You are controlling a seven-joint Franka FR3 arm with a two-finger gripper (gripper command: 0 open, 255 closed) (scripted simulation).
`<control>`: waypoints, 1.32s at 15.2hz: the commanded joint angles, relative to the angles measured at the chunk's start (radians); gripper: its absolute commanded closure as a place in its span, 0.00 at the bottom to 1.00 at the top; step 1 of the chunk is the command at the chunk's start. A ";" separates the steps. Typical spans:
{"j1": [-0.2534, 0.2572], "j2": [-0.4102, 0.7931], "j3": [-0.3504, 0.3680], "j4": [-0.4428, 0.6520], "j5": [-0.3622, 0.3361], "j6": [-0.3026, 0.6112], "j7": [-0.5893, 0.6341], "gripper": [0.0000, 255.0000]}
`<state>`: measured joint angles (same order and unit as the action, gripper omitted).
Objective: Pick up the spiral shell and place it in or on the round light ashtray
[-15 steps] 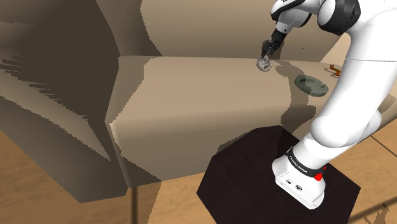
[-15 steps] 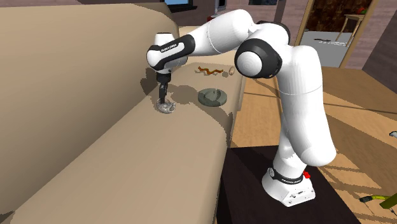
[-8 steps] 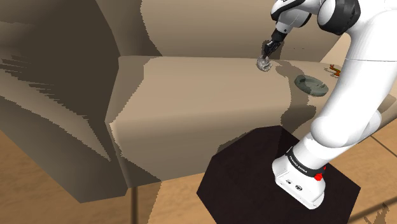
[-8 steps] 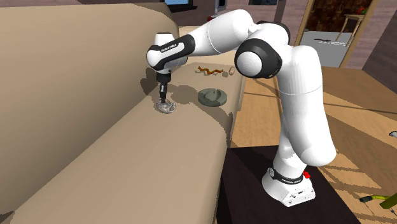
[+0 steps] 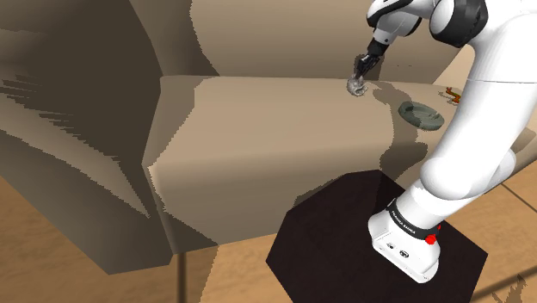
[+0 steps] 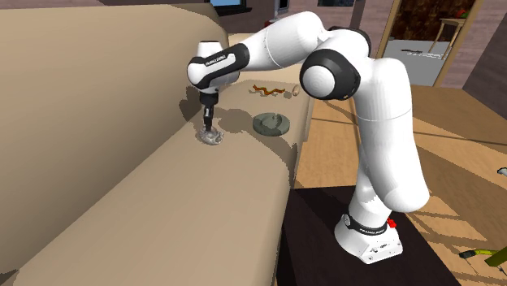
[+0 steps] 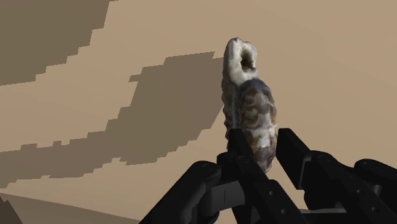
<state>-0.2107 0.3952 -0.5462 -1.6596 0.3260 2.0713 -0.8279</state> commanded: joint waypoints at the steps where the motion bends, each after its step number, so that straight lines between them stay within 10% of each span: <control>1: 0.001 -0.006 -0.002 0.011 -0.005 -0.017 0.005 1.00; 20: -0.017 -0.083 -0.035 0.140 -0.056 -0.213 0.014 1.00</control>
<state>-0.2222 0.3218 -0.5762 -1.5089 0.2729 1.8578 -0.8024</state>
